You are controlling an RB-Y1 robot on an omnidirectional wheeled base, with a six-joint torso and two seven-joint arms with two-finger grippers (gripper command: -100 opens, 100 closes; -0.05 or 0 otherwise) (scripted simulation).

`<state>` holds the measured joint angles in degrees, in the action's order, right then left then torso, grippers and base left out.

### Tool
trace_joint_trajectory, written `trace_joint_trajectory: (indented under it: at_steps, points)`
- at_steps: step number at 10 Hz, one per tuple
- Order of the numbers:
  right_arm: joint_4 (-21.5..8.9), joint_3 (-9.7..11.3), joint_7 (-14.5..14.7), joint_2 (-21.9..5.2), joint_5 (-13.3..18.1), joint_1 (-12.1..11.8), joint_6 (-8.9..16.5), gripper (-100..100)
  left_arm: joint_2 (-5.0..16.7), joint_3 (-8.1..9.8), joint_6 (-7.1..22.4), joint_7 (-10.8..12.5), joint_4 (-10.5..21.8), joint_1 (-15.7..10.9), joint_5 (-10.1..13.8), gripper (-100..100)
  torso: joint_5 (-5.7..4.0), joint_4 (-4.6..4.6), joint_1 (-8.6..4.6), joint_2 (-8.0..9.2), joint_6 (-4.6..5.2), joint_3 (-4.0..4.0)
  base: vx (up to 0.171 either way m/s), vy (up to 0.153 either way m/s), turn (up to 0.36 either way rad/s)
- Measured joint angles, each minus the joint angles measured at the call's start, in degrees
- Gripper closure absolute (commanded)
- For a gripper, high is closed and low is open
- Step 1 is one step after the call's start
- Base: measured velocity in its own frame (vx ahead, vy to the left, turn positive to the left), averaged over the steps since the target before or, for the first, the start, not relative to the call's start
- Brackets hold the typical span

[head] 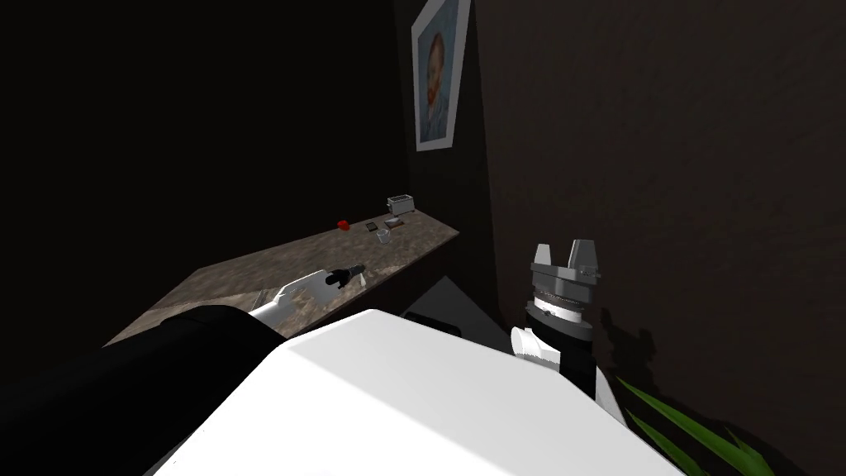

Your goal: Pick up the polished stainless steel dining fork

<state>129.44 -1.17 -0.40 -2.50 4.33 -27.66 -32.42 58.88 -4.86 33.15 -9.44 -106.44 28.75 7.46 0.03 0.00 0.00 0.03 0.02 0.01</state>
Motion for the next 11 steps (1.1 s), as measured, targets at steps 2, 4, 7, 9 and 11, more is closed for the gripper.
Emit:
trace_joint_trajectory:
  at_steps: [2, 4, 7, 9, 11]
  points:
    - [0.0, 0.0, 0.0, 0.0, 0.0, 0.0, 0.0, 0, -0.02, -0.01, -0.01, 0.04, -0.02, -0.01, 0.02, 100, -0.01, -0.01, 0.03, 0.0, -0.02, 0.0, 0.0, 0.0, 0.0]
    - [0.0, 0.0, 0.0, 0.0, 0.0, 0.0, 0.0, 0, -0.03, 0.0, -0.02, 0.05, -0.04, -0.03, 0.02, 100, 0.0, -0.01, 0.06, 0.0, -0.03, 0.0, 0.014, 0.002, 0.082]
    - [0.0, 0.0, 0.0, 0.0, 0.0, -0.01, 0.0, 0, 0.85, -0.04, 0.55, -0.23, -3.48, 1.52, -0.37, 100, -0.01, -0.04, 0.04, -0.17, -0.03, -0.1, 0.056, -0.004, 0.153]
    - [0.0, -0.01, 0.0, 0.0, 0.0, -0.01, 0.0, 0, 1.34, -0.07, 0.84, -0.38, -5.63, 2.36, -0.64, 100, -0.01, -0.03, 0.04, -0.11, -0.08, -0.06, 0.04, -0.006, 0.16]
    - [0.0, 0.0, 0.0, 0.0, 0.0, 0.0, 0.0, 0, 1.51, 0.0, 1.18, -0.44, -7.06, 3.14, -0.93, 0, 0.0, -0.01, 0.05, -0.06, 0.0, -0.04, 0.008, -0.003, 0.008]
